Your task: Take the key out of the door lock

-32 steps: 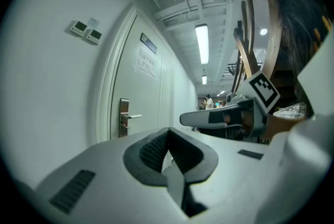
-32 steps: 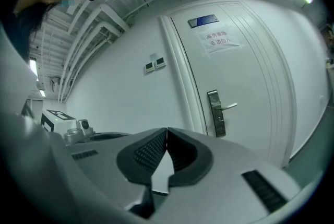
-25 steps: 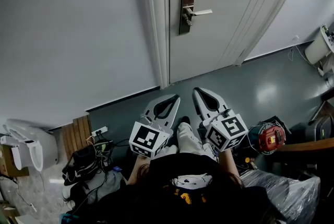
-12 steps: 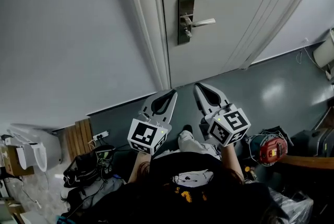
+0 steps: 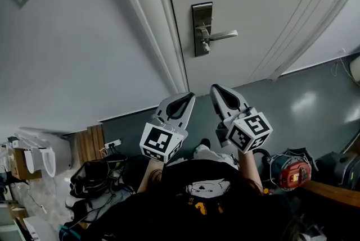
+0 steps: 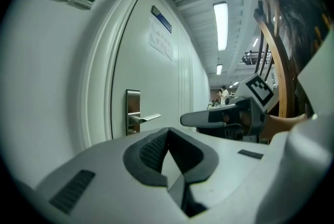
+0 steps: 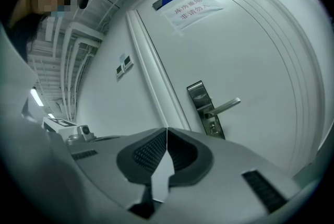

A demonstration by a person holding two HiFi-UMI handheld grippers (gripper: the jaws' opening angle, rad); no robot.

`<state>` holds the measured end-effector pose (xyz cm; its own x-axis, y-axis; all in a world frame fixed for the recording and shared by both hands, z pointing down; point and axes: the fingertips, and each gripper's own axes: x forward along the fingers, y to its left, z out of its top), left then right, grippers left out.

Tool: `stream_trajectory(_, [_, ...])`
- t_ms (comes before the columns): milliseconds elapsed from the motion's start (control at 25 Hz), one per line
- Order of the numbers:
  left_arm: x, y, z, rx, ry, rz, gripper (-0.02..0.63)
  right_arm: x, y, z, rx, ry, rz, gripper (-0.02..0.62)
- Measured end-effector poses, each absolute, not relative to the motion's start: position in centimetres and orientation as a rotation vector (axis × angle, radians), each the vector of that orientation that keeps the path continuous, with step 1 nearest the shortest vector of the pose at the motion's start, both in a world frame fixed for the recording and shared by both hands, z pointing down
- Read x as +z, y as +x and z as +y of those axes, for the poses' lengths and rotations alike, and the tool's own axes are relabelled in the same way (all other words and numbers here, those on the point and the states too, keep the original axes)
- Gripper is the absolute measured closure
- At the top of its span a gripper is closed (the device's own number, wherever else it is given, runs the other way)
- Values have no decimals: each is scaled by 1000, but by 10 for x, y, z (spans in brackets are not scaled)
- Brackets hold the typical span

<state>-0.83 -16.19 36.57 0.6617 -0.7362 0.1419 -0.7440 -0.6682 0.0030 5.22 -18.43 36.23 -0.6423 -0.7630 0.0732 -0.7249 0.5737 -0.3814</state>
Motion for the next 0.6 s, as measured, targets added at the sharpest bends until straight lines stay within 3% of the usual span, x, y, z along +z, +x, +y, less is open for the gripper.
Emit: stream_trajectory(600, [370,22,-196,286,2805,-1294,601,371,81,-219,-636,-1208,2678,589])
